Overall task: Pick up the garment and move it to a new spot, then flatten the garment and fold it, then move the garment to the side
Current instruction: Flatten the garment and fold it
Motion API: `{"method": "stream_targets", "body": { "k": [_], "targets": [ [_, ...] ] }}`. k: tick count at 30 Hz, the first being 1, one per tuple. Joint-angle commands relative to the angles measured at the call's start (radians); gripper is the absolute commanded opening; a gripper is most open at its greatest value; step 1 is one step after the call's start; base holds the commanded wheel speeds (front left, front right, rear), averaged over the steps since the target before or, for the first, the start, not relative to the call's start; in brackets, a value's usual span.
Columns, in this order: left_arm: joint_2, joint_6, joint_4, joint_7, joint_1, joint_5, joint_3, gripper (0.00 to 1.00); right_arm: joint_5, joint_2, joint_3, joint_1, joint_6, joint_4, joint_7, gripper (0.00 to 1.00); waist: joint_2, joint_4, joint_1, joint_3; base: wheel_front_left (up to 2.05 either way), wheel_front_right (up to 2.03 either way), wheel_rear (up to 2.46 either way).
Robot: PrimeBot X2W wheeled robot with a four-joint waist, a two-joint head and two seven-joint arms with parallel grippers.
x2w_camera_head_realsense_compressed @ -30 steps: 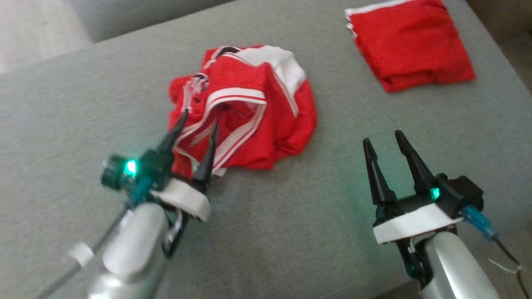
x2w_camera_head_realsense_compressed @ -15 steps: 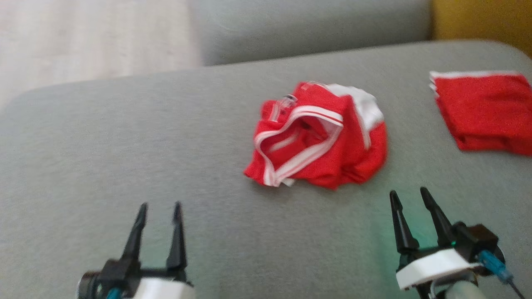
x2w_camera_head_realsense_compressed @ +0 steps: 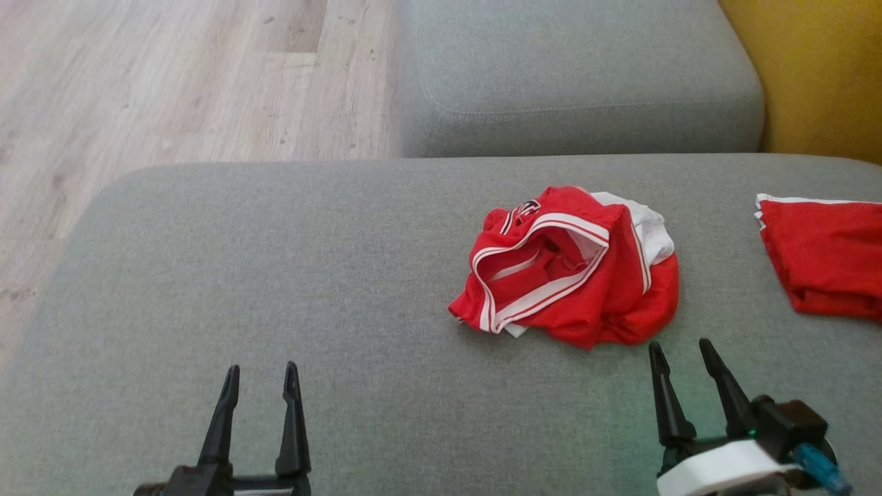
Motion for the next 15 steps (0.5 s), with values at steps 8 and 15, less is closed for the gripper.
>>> {"method": "stream_targets", "body": {
  "k": [8,15],
  "targets": [
    [-0.006,-0.010,-0.028,-0.009,-0.017,0.060,0.016,1.00,0.001,0.005,0.021,-0.016,-0.001,-0.039,-0.004,1.00,-0.0001,-0.015,0.0001,-0.012,0.00,0.00,0.00],
    [-0.006,-0.009,-0.026,-0.009,-0.015,0.081,0.013,1.00,-0.005,0.007,0.022,-0.012,-0.001,-0.043,-0.004,1.00,-0.0001,-0.018,0.0001,-0.013,0.00,0.00,0.00]
  ]
}}
